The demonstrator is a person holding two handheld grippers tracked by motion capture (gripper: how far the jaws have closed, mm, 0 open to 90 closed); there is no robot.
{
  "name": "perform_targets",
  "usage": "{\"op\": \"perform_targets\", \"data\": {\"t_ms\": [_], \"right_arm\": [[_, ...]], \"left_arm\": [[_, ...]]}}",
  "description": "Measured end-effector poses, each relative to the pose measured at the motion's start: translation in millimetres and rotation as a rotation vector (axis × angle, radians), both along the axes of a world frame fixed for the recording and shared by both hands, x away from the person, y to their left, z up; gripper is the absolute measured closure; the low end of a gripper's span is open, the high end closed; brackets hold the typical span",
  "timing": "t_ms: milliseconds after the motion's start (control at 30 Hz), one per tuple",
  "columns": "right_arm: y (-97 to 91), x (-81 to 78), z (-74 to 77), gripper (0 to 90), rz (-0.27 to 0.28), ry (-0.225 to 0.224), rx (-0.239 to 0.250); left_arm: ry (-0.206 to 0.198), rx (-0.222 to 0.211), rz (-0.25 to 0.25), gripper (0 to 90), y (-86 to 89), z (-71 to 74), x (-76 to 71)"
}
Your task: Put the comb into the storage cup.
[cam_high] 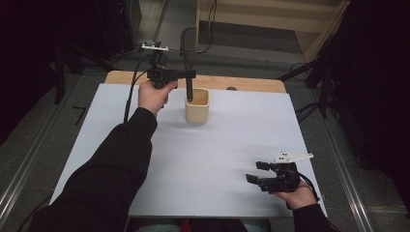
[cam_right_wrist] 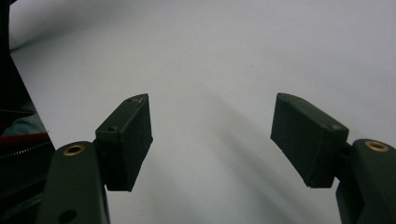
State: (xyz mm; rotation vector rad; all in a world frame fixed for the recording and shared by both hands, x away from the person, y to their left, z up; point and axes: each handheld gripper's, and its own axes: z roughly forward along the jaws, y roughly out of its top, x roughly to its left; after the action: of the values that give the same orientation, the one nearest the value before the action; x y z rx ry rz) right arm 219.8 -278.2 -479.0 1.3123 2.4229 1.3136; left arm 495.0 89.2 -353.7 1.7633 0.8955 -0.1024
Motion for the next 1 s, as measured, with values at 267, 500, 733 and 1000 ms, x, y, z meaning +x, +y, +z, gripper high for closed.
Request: {"op": "perform_targets", "data": {"t_ms": [267,500,733,1000], "right_arm": [[0.2,0.3,0.2,27.0,0.004,-0.003,0.001],[0.1,1.5,0.1,27.0,0.008,-0.004,0.005],[-0.8,1.4,0.3,27.1,0.010,-0.005,0.007],[-0.5,1.5,0.4,27.1,0.011,-0.006,0.006]], "left_arm": [[-0.034,-0.010,0.028,72.6,-4.0,-3.3,6.7],[-0.087,-0.013,0.039,72.6,-9.9,-7.1,10.6],[-0.082,0.003,0.027,72.6,-15.8,-18.4,11.6],[-0.094,0.017,0.040,72.6,-19.0,-24.6,12.7]]}}
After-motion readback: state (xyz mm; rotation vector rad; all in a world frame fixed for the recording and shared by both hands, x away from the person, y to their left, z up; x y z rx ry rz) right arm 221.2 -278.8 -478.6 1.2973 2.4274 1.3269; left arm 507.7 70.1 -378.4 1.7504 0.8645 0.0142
